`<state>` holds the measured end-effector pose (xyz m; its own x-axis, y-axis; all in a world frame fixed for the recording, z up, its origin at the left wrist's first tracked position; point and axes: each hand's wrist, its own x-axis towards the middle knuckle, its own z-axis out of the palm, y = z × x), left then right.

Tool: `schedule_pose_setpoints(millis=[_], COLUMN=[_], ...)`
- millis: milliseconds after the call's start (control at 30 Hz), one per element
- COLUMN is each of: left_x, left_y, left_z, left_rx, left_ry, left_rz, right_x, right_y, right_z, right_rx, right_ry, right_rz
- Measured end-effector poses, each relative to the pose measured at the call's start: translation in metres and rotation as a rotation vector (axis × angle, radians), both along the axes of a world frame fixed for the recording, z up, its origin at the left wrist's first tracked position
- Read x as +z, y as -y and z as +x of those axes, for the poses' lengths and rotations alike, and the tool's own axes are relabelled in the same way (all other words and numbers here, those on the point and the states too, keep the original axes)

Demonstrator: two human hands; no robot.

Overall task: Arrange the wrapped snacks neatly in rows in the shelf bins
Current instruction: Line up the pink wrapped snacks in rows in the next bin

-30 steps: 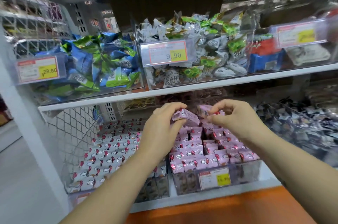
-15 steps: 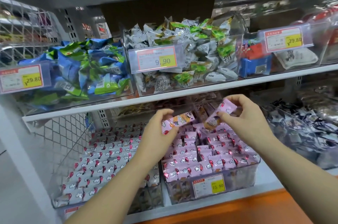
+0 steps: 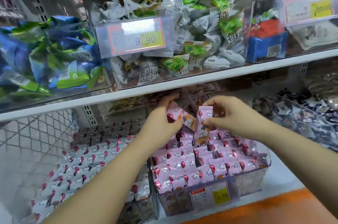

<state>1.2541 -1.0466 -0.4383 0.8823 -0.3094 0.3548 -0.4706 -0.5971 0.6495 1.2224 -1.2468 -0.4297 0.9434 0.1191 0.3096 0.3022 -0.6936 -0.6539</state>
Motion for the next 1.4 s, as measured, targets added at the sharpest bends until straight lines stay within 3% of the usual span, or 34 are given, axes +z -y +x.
schedule_pose_setpoints(millis=[200, 433, 767, 1033, 1167, 1267, 1400], left_x=[-0.006, 0.001, 0.006, -0.02, -0.021, -0.021, -0.029], left_y=[-0.002, 0.006, -0.006, 0.011, 0.007, 0.01, 0.01], left_z=[0.014, 0.02, 0.024, 0.026, 0.029, 0.022, 0.014], left_rx=[0.028, -0.031, -0.021, -0.123, -0.114, -0.204, -0.249], left_ry=[0.009, -0.014, -0.018, -0.074, -0.095, -0.093, -0.096], left_rz=[-0.052, 0.186, 0.295, 0.53, 0.555, 0.577, 0.838], right_x=[-0.002, -0.024, -0.031, -0.044, -0.036, -0.029, -0.022], right_y=[0.006, 0.004, -0.012, -0.021, -0.014, -0.007, -0.004], right_z=[0.007, 0.012, 0.013, 0.016, 0.018, 0.016, 0.007], right_rx=[0.055, 0.133, 0.111, 0.086, 0.126, 0.172, 0.208], right_ry=[0.062, 0.026, -0.034, -0.048, -0.148, -0.23, -0.242], right_rz=[0.003, -0.088, 0.059, -0.186, -0.125, -0.274, -0.336])
